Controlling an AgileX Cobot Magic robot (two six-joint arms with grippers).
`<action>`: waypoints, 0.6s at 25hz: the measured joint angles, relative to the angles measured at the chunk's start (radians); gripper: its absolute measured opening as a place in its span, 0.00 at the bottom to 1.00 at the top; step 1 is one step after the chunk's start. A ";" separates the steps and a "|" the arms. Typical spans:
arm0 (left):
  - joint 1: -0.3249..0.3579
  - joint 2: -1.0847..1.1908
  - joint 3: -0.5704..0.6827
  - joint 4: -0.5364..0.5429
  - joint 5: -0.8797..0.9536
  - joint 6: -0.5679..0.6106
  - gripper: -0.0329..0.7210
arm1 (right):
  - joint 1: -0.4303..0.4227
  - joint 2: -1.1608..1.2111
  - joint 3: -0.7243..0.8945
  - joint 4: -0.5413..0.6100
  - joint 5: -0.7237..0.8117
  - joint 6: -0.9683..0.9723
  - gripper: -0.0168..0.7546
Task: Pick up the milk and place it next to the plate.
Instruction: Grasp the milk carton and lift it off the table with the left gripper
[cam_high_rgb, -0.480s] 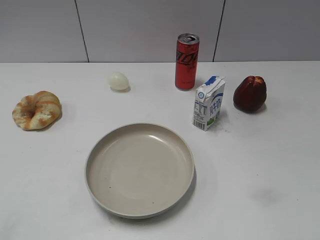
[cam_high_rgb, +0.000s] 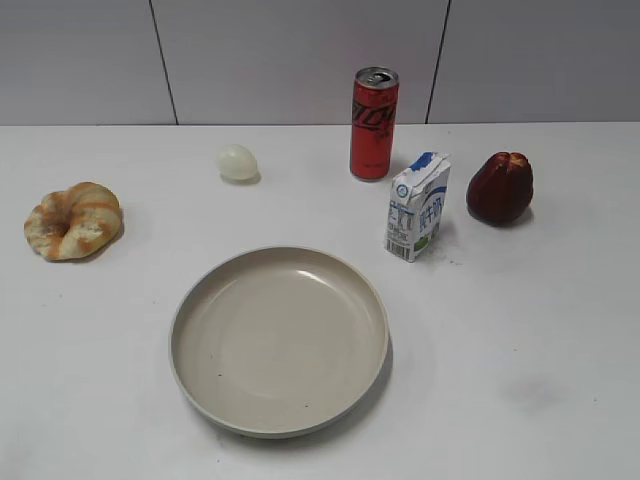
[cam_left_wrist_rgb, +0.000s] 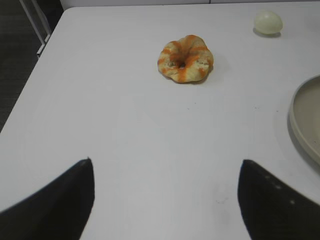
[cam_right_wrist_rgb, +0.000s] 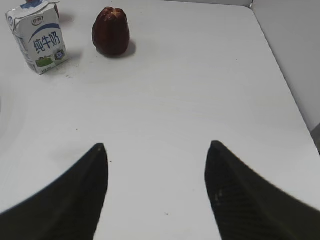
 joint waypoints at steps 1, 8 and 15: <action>0.000 0.000 0.000 0.000 0.000 0.000 0.96 | 0.000 0.000 0.000 0.000 0.000 0.000 0.63; 0.000 0.045 -0.005 -0.042 -0.007 0.001 0.85 | 0.000 0.000 0.000 0.000 0.000 0.000 0.63; 0.000 0.352 -0.056 -0.074 -0.277 0.033 0.83 | 0.000 0.000 0.000 0.000 0.000 0.000 0.63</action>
